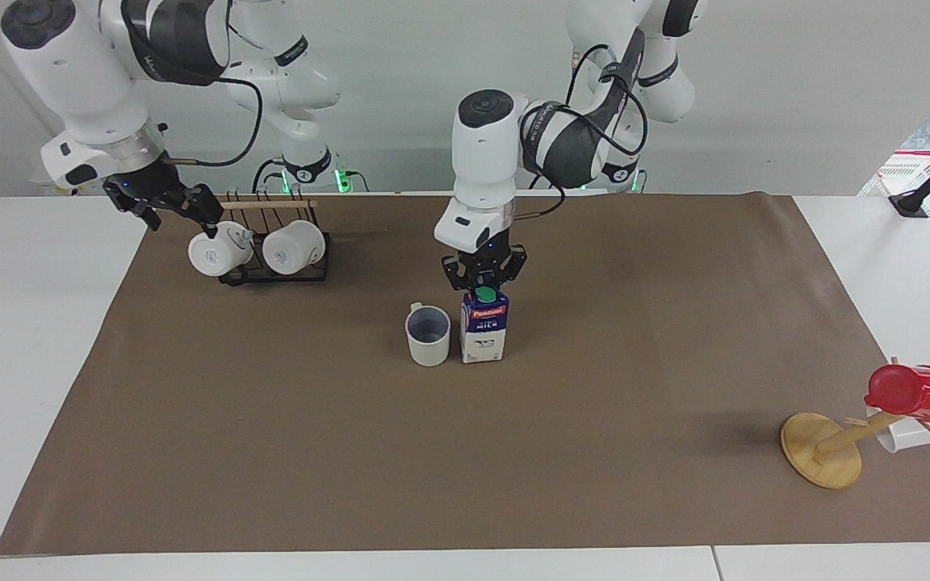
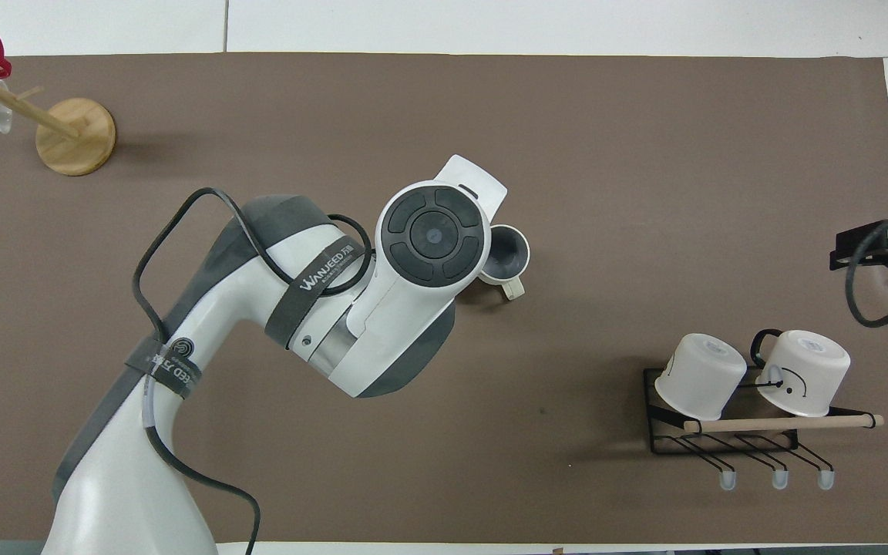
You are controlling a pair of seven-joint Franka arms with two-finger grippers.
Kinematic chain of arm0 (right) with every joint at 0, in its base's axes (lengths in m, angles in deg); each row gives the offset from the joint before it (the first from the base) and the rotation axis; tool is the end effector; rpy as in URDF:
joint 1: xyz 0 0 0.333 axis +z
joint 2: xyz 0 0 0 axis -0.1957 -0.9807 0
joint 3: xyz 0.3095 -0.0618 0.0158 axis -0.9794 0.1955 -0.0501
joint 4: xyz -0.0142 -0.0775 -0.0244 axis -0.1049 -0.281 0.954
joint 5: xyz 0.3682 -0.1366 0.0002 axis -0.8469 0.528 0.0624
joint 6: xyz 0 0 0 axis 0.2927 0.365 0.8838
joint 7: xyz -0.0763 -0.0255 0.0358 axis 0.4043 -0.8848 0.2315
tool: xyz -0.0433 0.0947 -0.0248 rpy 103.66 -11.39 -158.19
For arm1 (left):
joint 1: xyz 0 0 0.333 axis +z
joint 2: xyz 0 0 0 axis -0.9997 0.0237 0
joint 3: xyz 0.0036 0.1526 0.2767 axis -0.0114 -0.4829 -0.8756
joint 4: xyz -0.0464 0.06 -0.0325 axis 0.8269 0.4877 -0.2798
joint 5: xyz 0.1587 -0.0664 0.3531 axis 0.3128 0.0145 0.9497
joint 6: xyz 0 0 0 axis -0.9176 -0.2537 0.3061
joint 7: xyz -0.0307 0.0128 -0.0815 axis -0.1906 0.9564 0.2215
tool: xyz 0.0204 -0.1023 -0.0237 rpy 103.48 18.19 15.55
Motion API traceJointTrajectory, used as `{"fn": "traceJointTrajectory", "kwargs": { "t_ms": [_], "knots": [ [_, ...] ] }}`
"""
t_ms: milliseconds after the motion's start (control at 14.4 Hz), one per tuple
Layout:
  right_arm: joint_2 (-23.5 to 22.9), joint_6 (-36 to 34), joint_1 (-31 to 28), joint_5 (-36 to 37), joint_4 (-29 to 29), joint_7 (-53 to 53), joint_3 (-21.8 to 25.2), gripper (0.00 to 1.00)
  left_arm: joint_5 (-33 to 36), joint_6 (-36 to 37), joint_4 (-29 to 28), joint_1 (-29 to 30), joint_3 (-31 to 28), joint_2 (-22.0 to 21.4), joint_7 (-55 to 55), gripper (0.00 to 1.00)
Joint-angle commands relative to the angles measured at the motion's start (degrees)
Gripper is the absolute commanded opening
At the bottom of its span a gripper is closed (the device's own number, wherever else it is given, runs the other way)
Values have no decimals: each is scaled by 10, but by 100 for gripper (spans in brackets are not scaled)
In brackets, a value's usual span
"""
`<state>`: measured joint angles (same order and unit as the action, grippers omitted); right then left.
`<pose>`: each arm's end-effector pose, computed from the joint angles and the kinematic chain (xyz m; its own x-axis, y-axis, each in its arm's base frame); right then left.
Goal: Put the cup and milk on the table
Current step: 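Carry the carton beside the mug with the left gripper while the right gripper retracts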
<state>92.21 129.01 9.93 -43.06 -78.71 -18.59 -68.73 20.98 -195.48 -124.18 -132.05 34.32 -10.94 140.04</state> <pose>0.5226 -0.0540 0.5897 0.9801 -0.1891 -0.0599 -0.1876 -0.9818 0.0295 0.4940 -0.4427 0.4602 0.9847 0.0959 0.1453 0.0969 -0.9953 -0.0002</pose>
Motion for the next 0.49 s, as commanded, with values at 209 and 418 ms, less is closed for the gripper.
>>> {"fn": "traceJointTrajectory", "kwargs": {
  "t_ms": [209,418],
  "knots": [
    [-68,-69,0,-24,144,8,-11,100,15,-9,-14,-10,-5,-10,-3,43],
    [-82,-70,6,-1,166,12,-15,100,13,-24,-14,-10,-6,-11,-3,100]
  ]
}}
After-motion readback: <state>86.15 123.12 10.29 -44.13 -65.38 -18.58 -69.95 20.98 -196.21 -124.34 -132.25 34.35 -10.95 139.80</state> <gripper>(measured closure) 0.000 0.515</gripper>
